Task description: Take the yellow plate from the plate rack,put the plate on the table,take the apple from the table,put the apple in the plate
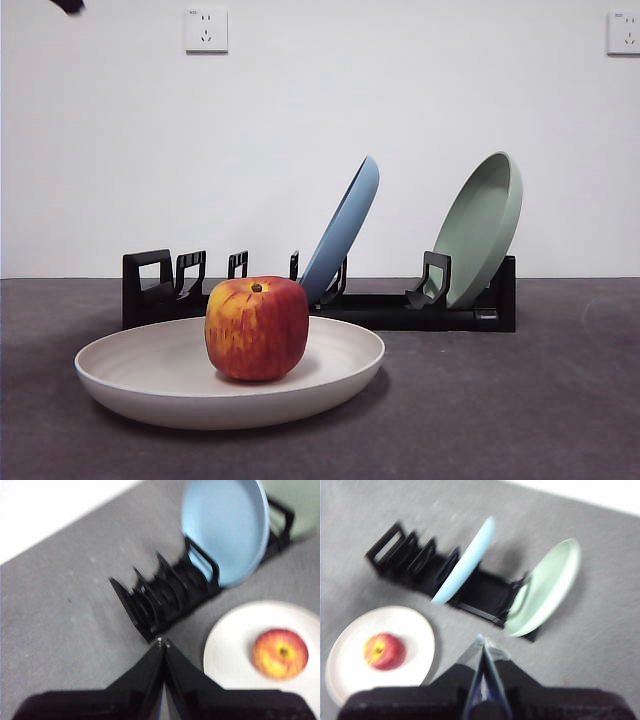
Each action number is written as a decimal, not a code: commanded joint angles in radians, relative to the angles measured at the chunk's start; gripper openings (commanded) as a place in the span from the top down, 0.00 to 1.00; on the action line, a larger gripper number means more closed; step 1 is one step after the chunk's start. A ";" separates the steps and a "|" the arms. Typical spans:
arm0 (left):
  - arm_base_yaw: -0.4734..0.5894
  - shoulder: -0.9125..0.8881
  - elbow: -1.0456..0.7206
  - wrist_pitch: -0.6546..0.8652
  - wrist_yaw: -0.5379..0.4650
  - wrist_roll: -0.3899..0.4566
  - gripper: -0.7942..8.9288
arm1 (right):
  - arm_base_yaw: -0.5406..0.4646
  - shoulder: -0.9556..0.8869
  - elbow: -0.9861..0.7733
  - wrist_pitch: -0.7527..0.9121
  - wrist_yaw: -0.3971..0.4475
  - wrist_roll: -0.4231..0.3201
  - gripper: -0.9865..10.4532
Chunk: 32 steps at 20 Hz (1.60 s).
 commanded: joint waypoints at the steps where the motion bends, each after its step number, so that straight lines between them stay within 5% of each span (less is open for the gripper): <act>1: 0.042 -0.089 -0.062 0.062 0.016 -0.041 0.93 | -0.025 -0.090 -0.135 0.100 0.002 0.005 0.92; 12: 0.064 -0.514 -0.571 0.398 -0.013 -0.163 0.93 | -0.033 -0.526 -0.865 0.576 0.005 0.210 0.92; 18: 0.064 -0.534 -0.622 0.396 -0.013 -0.167 0.93 | -0.033 -0.565 -0.916 0.539 0.076 0.236 0.91; 23: 0.064 -0.523 -0.622 0.377 -0.011 -0.167 0.92 | -0.033 -0.554 -0.916 0.541 0.081 0.355 0.91; 32: 0.064 -0.523 -0.622 0.370 -0.011 -0.167 0.92 | -0.033 -0.553 -0.916 0.539 0.082 0.354 0.91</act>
